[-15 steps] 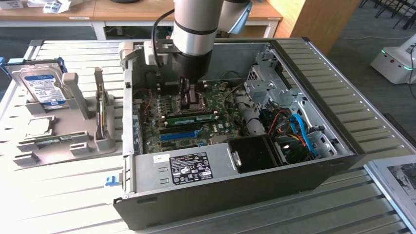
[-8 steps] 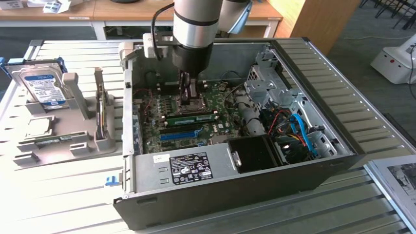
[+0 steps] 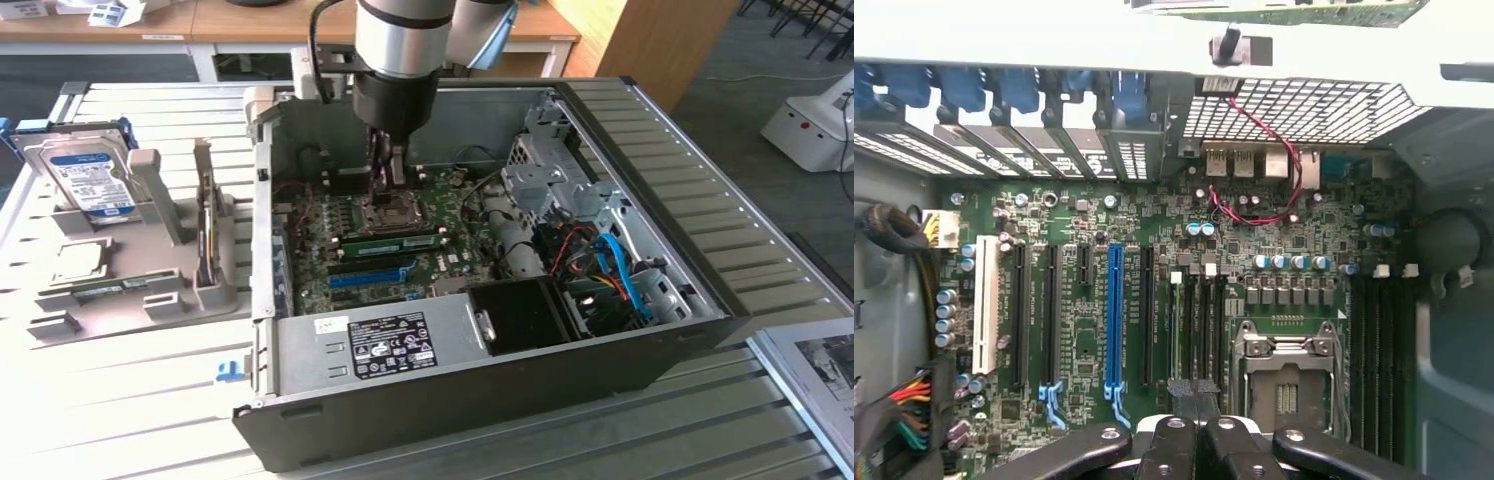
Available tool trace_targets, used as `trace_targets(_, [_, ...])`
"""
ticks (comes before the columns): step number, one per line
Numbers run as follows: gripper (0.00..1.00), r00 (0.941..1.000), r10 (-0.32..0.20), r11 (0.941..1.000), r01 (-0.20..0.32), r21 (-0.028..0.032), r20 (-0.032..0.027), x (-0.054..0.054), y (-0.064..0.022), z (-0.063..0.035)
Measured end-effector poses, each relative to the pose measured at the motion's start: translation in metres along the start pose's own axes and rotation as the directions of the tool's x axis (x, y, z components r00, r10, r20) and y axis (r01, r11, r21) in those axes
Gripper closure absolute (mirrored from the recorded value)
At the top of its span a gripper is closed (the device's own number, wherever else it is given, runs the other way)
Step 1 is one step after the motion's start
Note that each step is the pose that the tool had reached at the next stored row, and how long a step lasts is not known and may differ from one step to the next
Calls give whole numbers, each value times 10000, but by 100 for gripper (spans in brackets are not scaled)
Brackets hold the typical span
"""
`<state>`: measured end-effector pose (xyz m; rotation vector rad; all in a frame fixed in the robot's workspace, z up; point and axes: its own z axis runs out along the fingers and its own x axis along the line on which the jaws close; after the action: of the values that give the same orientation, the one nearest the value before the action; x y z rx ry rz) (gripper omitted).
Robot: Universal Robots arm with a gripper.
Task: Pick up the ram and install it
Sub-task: 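Press down the ram until it locks into place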
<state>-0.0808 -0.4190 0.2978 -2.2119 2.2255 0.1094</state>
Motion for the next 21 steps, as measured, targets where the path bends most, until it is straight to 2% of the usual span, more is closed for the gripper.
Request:
trace_targets(16, [90,10000,0,10000,0,0,-6,-13,13,-258])
trace_targets(20, [90,10000,0,10000,0,0,-11,-14,13,-277])
trace_targets(21, [90,10000,1,10000,-1,-1,-12,-14,-70,-281])
